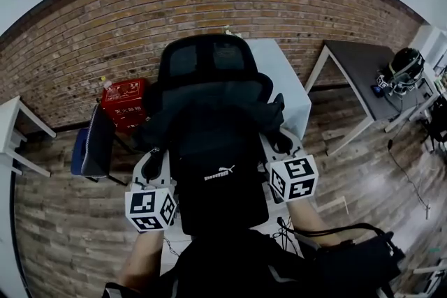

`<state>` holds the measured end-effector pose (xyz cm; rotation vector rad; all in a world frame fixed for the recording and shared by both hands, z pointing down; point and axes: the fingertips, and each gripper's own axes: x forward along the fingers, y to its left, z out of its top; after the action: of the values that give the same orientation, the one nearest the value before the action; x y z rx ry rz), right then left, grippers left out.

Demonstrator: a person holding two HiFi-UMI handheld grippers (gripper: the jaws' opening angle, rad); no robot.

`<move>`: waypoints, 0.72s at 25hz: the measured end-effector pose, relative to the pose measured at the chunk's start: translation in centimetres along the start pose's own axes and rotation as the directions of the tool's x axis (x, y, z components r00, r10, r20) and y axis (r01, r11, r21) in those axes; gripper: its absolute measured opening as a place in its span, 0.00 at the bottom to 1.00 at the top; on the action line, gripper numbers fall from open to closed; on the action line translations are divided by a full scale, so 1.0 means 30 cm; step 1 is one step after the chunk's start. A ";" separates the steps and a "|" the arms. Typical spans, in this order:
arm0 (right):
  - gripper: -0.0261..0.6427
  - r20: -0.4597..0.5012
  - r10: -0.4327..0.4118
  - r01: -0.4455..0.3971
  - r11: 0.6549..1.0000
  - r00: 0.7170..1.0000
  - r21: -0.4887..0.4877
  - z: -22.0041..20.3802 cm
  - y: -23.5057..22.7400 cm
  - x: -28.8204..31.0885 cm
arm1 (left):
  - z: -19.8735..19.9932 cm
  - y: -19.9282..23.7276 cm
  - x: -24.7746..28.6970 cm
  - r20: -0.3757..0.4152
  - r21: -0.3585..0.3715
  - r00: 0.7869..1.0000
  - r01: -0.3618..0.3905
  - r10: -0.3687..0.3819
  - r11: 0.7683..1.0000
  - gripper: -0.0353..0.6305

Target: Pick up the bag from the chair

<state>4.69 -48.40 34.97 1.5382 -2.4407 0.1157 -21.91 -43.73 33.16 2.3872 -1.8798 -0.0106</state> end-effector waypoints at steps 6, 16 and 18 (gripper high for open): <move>0.19 0.003 -0.004 0.004 1.000 1.000 -0.010 0.004 -0.001 -0.002 | -0.002 -0.004 -0.007 0.003 -0.003 1.000 -0.002 0.002 1.000 0.13; 0.19 0.010 -0.012 0.012 1.000 1.000 -0.028 0.015 -0.012 -0.002 | -0.004 -0.013 0.004 0.012 -0.003 1.000 0.000 0.000 1.000 0.13; 0.19 0.013 -0.015 0.015 1.000 1.000 -0.027 0.018 -0.018 0.000 | -0.001 -0.016 0.010 0.014 -0.003 1.000 -0.001 0.001 1.000 0.13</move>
<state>5.07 -48.76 34.42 1.5506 -2.4299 0.0694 -21.39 -43.91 33.16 2.3913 -1.8854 -0.0302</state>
